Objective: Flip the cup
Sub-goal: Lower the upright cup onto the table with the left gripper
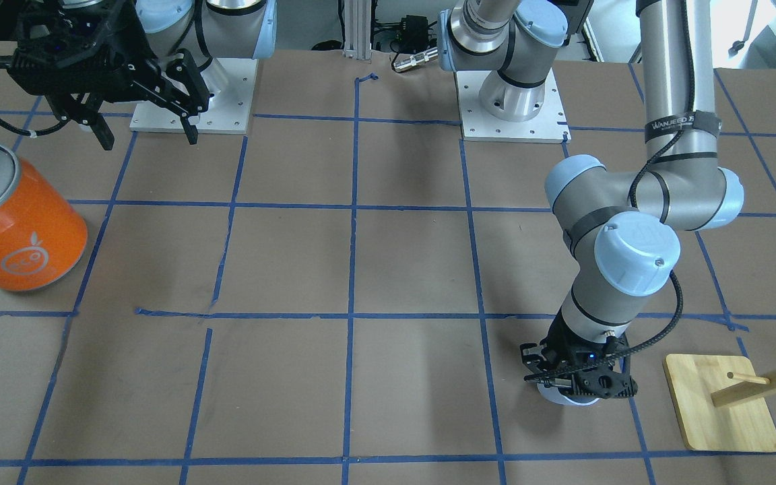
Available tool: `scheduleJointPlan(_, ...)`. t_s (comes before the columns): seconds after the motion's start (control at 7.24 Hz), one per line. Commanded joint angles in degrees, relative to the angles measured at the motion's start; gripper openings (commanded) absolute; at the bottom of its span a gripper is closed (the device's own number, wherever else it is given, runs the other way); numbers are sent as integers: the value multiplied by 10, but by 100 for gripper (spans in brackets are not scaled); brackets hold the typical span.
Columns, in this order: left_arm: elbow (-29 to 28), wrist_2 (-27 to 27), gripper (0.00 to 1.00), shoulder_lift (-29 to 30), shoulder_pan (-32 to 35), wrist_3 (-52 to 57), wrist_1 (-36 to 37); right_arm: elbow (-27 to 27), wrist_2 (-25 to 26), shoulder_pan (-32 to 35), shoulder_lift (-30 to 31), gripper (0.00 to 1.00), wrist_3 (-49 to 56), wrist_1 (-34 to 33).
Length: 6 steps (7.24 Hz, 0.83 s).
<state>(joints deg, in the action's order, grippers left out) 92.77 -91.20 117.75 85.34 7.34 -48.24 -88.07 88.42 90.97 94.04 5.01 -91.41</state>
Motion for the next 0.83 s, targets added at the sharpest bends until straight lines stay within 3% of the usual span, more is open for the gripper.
scheduleJointPlan(0.0,1,1,77,5,-1,-10,1,0,0,0,0,100,0,0)
scheduleJointPlan(0.14,0,-3,100,-1,0,-11,-2,0,0,0,0,100,0,0)
scheduleJointPlan(0.28,0,-2,100,-12,1,-10,-10,-1,1,1,0,100,2,-3)
scheduleJointPlan(0.69,-10,-2,100,-89,7,-36,-128,-18,5,1,3,100,4,-23)
